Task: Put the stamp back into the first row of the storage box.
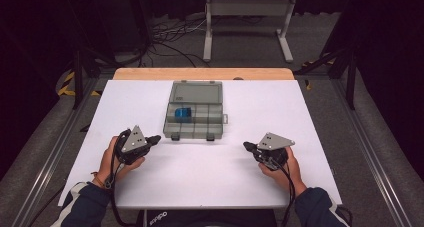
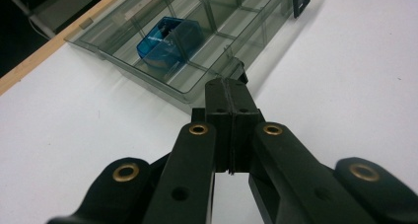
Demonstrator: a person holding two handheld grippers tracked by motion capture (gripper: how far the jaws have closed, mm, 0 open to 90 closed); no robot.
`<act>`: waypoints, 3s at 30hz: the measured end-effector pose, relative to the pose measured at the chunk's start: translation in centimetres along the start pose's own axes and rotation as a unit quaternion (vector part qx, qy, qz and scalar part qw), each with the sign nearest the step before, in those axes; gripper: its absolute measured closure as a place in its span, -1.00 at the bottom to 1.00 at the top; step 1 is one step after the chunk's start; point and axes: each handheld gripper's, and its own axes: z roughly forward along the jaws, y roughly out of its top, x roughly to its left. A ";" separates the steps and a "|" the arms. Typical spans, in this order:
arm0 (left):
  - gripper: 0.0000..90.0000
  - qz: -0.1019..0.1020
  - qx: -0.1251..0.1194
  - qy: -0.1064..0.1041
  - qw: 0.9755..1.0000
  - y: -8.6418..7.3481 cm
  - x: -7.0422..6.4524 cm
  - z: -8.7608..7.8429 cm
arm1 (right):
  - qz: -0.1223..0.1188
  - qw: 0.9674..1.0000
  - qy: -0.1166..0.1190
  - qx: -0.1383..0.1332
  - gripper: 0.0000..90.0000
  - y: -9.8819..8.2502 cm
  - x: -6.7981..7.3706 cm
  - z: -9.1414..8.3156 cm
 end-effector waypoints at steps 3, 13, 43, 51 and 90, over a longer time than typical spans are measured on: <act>0.99 0.001 0.008 -0.002 1.000 -0.4 0.1 0.3 | -0.001 1.000 0.002 0.003 1.00 0.1 -0.1 0.1; 0.99 -0.021 0.004 0.004 1.000 -1.2 1.4 0.2 | 0.011 1.000 -0.001 0.005 1.00 1.0 -1.3 0.8; 1.00 -0.063 0.006 0.019 0.998 2.1 9.8 3.4 | 0.026 0.998 -0.017 0.047 1.00 9.0 -8.2 8.2; 1.00 -0.085 0.017 0.024 0.996 2.5 12.2 5.4 | 0.028 0.996 -0.020 0.080 1.00 10.0 -9.9 11.1; 1.00 -0.119 0.111 0.016 0.987 2.3 13.9 14.3 | 0.030 0.979 -0.017 0.199 1.00 9.6 -11.8 18.7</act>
